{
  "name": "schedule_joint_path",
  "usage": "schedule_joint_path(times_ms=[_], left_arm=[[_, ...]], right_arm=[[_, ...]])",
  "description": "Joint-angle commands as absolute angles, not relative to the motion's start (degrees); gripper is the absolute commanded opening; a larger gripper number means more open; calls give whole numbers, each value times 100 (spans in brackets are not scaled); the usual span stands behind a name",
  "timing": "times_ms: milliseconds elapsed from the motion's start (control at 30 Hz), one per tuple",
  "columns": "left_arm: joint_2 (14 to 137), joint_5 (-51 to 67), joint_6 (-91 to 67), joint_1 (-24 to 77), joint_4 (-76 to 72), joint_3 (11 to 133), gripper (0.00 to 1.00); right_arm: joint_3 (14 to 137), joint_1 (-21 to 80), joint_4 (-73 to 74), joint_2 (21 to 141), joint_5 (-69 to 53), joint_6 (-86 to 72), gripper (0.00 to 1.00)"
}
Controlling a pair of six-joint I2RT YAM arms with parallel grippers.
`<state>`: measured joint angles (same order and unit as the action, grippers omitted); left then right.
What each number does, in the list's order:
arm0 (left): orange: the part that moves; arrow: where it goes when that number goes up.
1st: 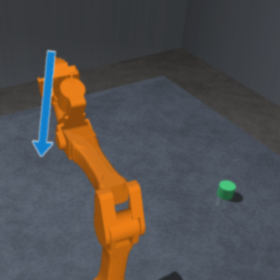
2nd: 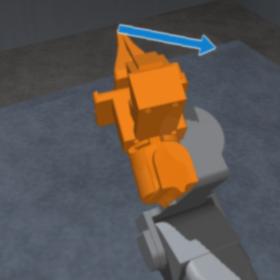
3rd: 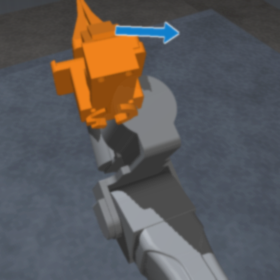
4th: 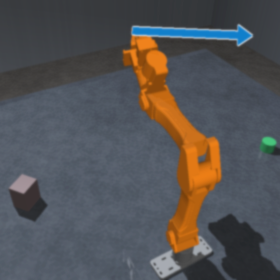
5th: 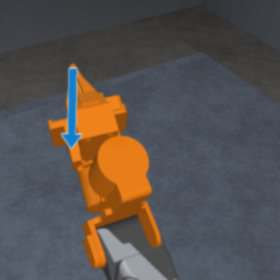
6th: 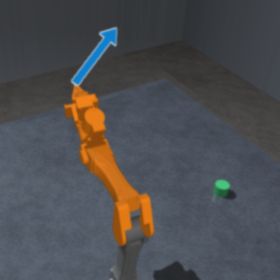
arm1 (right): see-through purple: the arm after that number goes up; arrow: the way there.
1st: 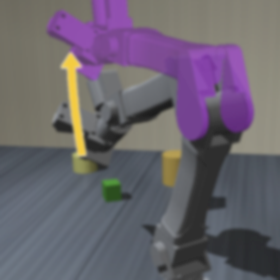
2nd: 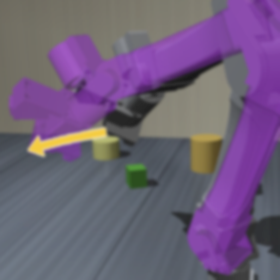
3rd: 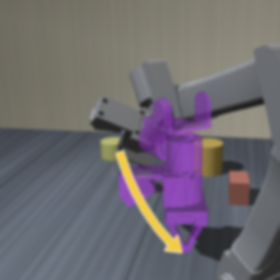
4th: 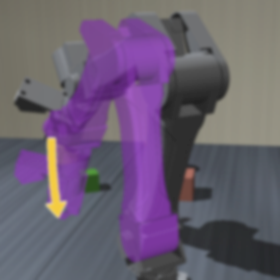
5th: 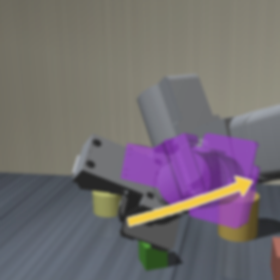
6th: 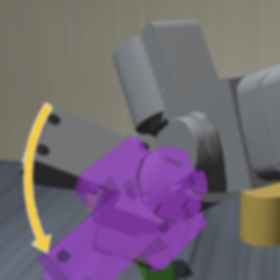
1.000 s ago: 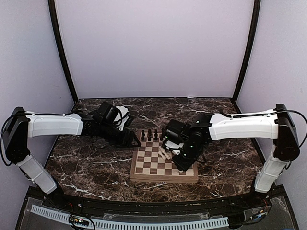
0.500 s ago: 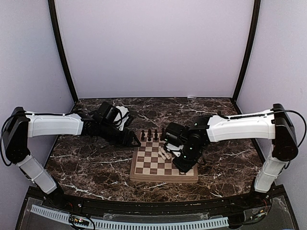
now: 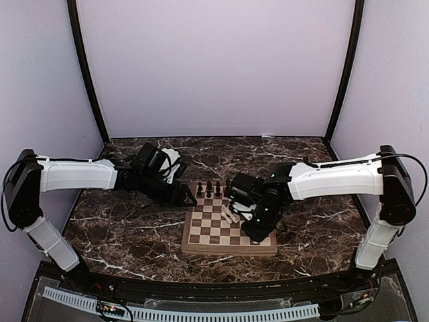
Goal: Set up the chess pieces on the board
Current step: Place the knight at g1.
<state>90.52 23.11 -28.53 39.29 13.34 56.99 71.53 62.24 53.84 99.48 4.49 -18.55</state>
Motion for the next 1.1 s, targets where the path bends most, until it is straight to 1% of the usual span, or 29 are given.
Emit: schedule_joint_path(times_ms=[0, 200, 400, 633, 800, 967, 1000, 1067], left_arm=[[9069, 2388, -2830, 3955, 1266, 5784, 63], [9090, 2397, -2851, 3955, 1262, 5771, 63], [9125, 2407, -2849, 3955, 1261, 5786, 63], [9166, 2429, -2845, 3955, 1261, 5792, 63], [9160, 2434, -2833, 3955, 1265, 5789, 63], [9101, 2394, -2817, 3951, 1308, 5801, 63], [9091, 2392, -2824, 3953, 1316, 5799, 63], [9069, 2376, -2829, 3950, 1317, 5796, 63]], right_arm=[[7068, 6275, 5268, 9975, 488, -1856, 9], [7065, 6267, 5249, 10005, 516, -1822, 13], [7066, 6267, 5237, 10009, 527, -1794, 14], [7066, 6258, 5273, 9992, 507, -1787, 25], [7261, 6243, 5453, 9965, 474, -1770, 34], [8020, 6071, 5859, 9858, 667, -1535, 37], [8152, 5987, 5890, 9849, 659, -1512, 37], [8267, 5690, 5839, 9826, 566, -1487, 33]])
